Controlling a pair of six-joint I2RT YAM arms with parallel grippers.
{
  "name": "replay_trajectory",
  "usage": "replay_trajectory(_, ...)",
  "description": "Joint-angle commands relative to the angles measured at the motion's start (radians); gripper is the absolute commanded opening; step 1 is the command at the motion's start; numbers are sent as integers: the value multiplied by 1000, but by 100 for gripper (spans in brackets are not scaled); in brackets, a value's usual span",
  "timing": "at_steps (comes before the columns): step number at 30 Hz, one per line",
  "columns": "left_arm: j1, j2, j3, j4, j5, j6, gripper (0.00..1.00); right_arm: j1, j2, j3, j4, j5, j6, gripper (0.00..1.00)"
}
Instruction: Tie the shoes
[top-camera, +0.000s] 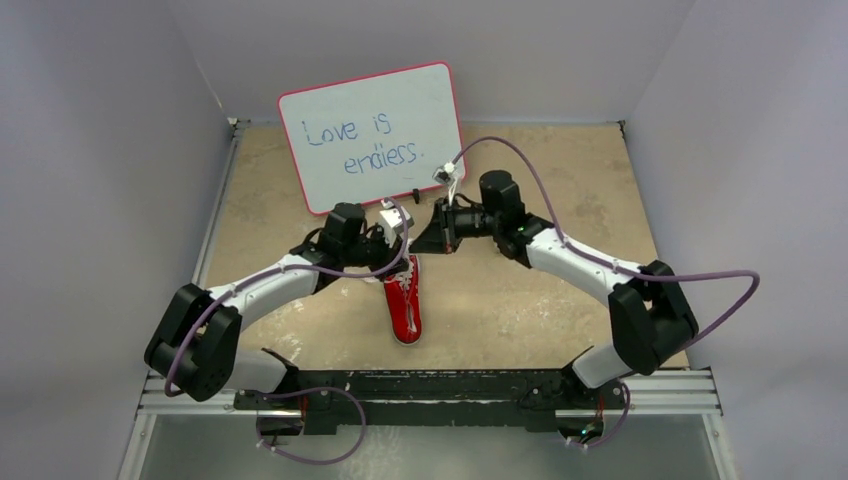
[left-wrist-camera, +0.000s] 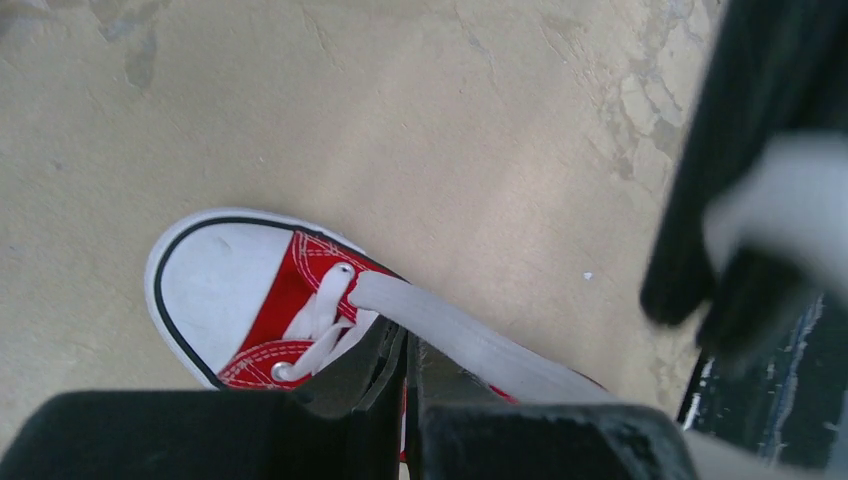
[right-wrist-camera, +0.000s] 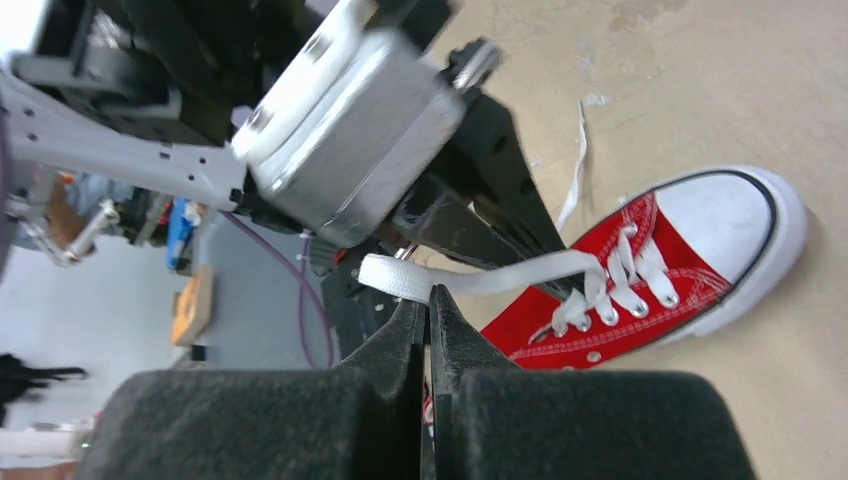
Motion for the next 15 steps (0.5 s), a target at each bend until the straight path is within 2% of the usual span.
replay_trajectory(1,-2,-6,78,-159,22,-156,0,81,-38,-98,340,98,-100,0)
replay_trajectory(6,22,22,145,-320,27,-225,0,115,2,-271,717,172,-85,0)
replay_trajectory(12,57,48,168,-390,48,-347,0,125,100,-353,887,169,-94,0)
replay_trajectory(15,62,39,161,-385,44,-406,0,137,137,-358,874,164,-147,0)
